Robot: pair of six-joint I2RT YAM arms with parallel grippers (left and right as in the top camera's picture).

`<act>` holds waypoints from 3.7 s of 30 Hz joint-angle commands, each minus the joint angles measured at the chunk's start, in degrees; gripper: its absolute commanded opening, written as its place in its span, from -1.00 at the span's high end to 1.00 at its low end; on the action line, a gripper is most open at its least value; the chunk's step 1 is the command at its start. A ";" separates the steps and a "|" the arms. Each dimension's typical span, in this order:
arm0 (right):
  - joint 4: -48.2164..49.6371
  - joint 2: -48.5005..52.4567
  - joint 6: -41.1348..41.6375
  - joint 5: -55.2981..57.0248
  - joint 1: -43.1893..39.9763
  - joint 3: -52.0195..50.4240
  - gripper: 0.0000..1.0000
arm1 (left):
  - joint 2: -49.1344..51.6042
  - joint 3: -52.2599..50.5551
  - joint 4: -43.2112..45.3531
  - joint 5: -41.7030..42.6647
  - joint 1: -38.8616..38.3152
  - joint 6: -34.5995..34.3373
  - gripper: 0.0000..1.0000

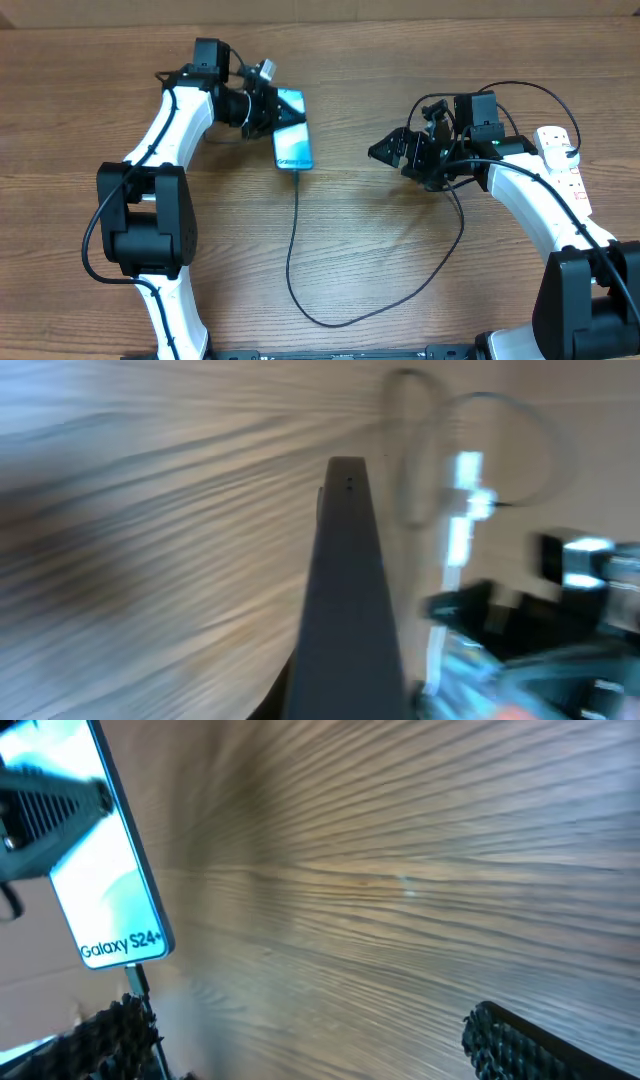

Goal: Plug charger to phone and switch on socket
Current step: 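Lower the phone flat onto the table with the left gripper, then move the right gripper left to the phone's right edge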

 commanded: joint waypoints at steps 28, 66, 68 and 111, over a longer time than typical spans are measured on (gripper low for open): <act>-0.02 -0.26 -0.24 17.40 -0.20 0.70 -1.00 | 2.49 0.15 -6.69 -30.16 -5.90 5.70 0.92; -0.02 -0.26 -0.26 17.40 -0.20 0.70 -1.00 | 4.00 0.15 -6.54 -35.21 -7.67 1.05 0.47; -0.02 -0.26 -0.24 17.40 -0.20 0.70 -1.00 | 4.00 0.15 -6.51 -35.21 -7.67 1.05 0.44; 16.39 0.39 7.13 5.90 14.32 -0.59 0.93 | 4.02 0.15 -8.13 -25.83 -7.69 1.01 0.92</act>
